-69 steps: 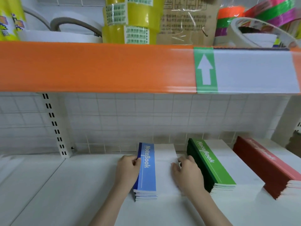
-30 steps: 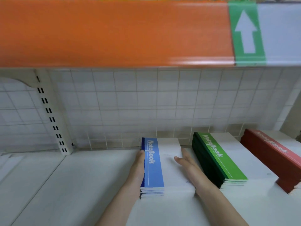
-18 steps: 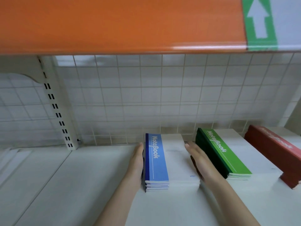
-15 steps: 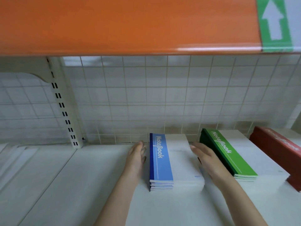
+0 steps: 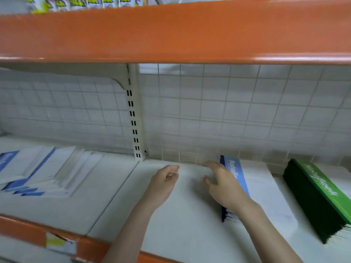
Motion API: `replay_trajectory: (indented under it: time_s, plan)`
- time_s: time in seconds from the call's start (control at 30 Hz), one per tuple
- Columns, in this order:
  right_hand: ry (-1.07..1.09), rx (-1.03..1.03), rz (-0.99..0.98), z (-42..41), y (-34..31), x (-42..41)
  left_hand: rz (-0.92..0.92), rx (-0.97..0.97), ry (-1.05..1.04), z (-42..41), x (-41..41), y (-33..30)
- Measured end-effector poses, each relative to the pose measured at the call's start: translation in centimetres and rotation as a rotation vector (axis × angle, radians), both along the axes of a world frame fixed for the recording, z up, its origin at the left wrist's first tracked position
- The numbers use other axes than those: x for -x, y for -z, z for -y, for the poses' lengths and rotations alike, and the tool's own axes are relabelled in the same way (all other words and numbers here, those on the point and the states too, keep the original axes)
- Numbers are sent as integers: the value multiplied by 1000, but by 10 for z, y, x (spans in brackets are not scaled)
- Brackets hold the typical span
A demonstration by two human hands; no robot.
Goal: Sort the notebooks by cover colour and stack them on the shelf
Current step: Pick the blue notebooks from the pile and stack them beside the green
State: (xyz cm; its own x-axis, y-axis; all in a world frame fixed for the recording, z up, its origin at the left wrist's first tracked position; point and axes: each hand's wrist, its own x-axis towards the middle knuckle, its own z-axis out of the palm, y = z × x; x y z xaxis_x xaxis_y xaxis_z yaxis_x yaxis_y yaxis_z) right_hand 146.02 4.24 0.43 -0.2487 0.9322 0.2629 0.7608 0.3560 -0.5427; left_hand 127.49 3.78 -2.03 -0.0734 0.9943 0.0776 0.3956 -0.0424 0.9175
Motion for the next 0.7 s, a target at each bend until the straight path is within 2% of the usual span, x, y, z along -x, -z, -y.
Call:
replay_trajectory:
  time_s: [0.37,0.7]
  plan:
    - [-232,80,61,8,6,149,-24,121,-51,33,140,10]
    - [-315,138,80,20,4,292,-184,182,-143,62,286,-14]
